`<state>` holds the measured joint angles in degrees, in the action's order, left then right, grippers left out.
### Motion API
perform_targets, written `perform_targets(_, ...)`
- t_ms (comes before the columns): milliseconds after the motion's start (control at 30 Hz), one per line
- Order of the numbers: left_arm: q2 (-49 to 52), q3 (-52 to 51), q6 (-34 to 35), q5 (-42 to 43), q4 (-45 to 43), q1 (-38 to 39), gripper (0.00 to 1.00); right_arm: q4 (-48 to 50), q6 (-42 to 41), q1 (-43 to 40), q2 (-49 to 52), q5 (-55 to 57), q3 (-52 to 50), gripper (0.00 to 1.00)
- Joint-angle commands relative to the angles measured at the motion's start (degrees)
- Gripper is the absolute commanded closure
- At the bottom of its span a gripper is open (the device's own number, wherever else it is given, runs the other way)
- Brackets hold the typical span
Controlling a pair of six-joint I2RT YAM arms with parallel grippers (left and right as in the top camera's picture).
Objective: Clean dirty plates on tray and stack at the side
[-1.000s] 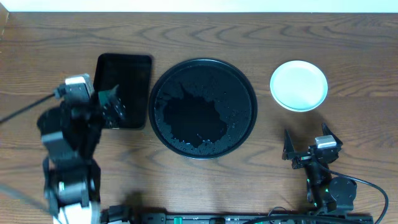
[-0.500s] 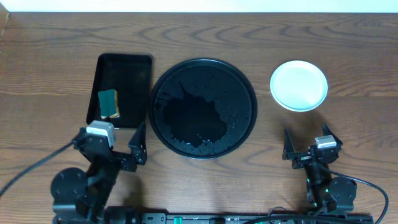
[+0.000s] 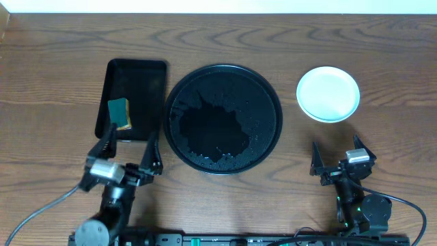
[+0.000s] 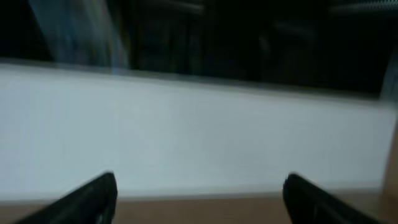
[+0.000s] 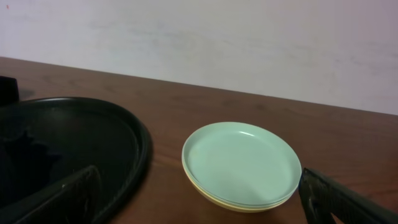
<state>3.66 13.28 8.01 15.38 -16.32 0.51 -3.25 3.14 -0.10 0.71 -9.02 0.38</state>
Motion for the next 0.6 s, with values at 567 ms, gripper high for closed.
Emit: perform_targets(567,-3.6,-13.0,12.5,-16.4,5.4,0.2,0.14,-0.2,-0.9,-0.7,-0.4,-0.2,-0.1,0.01)
